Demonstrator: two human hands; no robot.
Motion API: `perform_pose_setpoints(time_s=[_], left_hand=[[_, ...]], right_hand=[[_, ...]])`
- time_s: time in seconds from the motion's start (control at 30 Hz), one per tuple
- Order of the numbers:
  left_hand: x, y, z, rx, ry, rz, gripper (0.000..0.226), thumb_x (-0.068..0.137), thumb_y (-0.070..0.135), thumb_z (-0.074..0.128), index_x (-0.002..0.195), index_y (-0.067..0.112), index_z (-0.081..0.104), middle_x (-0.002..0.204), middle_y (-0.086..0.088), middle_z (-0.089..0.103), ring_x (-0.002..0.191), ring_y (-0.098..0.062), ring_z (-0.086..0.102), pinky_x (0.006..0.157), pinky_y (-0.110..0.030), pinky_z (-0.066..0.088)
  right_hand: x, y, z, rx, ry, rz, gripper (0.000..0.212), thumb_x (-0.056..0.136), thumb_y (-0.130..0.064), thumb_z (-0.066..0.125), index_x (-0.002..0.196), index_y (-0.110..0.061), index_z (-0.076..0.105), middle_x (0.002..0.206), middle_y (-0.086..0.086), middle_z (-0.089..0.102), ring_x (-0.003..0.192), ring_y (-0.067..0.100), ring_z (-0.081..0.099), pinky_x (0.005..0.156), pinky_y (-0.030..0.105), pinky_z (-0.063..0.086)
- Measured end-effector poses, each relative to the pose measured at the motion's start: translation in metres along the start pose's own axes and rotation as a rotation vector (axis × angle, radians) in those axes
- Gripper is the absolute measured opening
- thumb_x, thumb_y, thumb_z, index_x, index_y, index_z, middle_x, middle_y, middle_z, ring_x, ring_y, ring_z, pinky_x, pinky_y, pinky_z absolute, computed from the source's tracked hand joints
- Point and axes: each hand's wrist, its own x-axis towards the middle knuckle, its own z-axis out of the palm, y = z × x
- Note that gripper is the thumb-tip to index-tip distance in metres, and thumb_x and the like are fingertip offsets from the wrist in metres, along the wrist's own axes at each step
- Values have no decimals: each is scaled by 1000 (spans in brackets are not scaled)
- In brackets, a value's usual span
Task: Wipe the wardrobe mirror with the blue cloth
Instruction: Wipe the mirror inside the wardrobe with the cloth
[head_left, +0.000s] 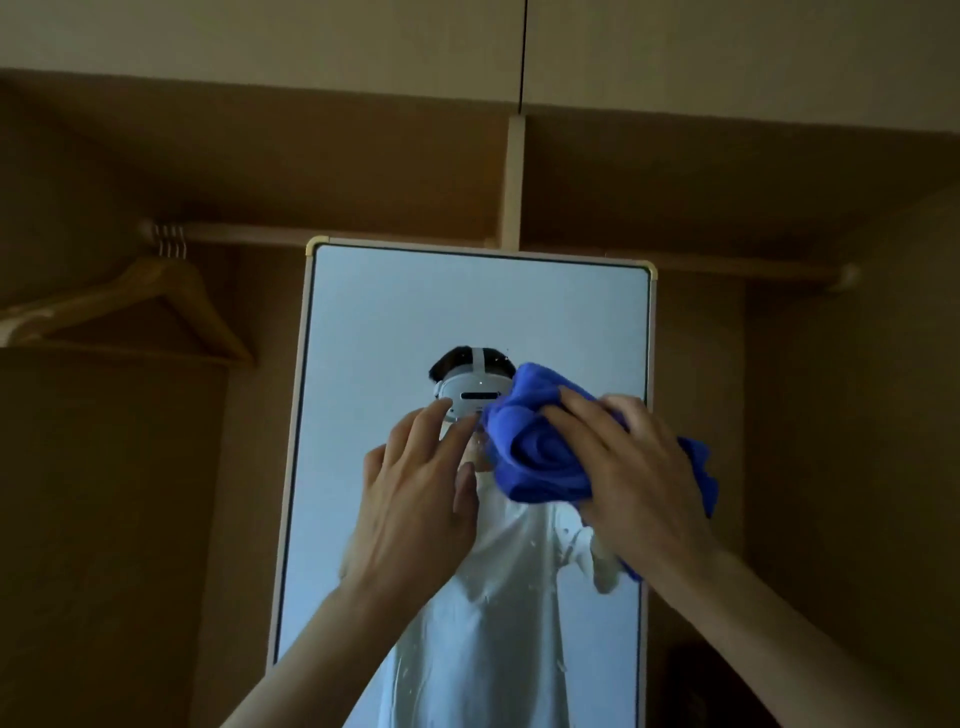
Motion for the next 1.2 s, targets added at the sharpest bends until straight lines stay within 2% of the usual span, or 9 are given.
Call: perform_pose_setpoints(time_s=[0.13, 0.27, 0.37, 0.5, 0.6, 0.77, 0.83, 1.03, 1.2], left_hand=[[10, -6, -6, 2, -9, -18, 49, 102, 35, 54, 149, 34, 43, 158, 8, 33, 143, -17, 30, 106, -37, 34], [16, -9, -11, -1, -26, -25, 51, 103, 36, 52, 152, 35, 39, 161, 9, 29, 146, -16, 27, 110, -36, 32], [12, -10, -12, -22, -23, -36, 49, 102, 33, 54, 150, 32, 44, 159, 7, 34, 145, -18, 31, 109, -38, 34], [2, -15, -11, -70, -49, -20, 57, 93, 23, 68, 147, 28, 48, 156, 4, 40, 142, -20, 34, 107, -39, 35], [-3, -17, -10, -87, -66, -4, 65, 87, 18, 73, 146, 29, 50, 154, 3, 41, 140, -19, 32, 103, -36, 31], [-2, -17, -12, -81, -5, -13, 47, 100, 26, 59, 145, 31, 49, 153, 6, 42, 139, -17, 36, 101, -36, 36], [2, -18, -13, -52, -7, -10, 47, 101, 30, 56, 147, 33, 47, 155, 7, 38, 142, -16, 33, 104, -36, 36], [9, -18, -18, -35, -19, -17, 48, 102, 34, 52, 150, 36, 44, 160, 10, 32, 146, -16, 28, 112, -38, 33], [9, -21, -20, -45, 4, -60, 47, 101, 32, 55, 147, 32, 48, 157, 6, 36, 143, -18, 31, 108, -40, 35]], right_hand=[[61, 12, -20, -19, 93, 93, 59, 81, -13, 64, 139, -13, 56, 139, 4, 61, 116, 35, 56, 94, 52, 48], [95, 3, -25, -68, 95, 128, 57, 82, -11, 66, 137, -16, 55, 134, 3, 63, 112, 34, 56, 94, 51, 45], [75, -14, -17, -82, 5, 66, 65, 78, -9, 72, 140, -16, 53, 139, 4, 57, 110, 35, 54, 91, 51, 50], [20, -33, -1, -10, -84, -16, 75, 70, -10, 81, 140, -23, 54, 142, 4, 53, 107, 31, 57, 77, 42, 58], [0, -37, 6, 28, -135, -26, 77, 71, -14, 83, 142, -25, 55, 146, 2, 51, 113, 30, 57, 80, 41, 59], [32, -22, -1, -62, -25, 41, 64, 75, -9, 75, 136, -17, 58, 137, 4, 59, 106, 34, 57, 83, 50, 56], [55, -10, -8, -86, 37, 68, 58, 77, -11, 68, 134, -14, 58, 133, 6, 61, 104, 35, 56, 84, 50, 54], [113, 14, -21, -99, 165, 205, 58, 82, -10, 71, 137, -17, 54, 132, 5, 60, 109, 34, 53, 91, 46, 49], [83, -16, -6, -83, 66, 42, 64, 75, -14, 73, 137, -15, 55, 132, 7, 59, 105, 33, 54, 84, 46, 53]])
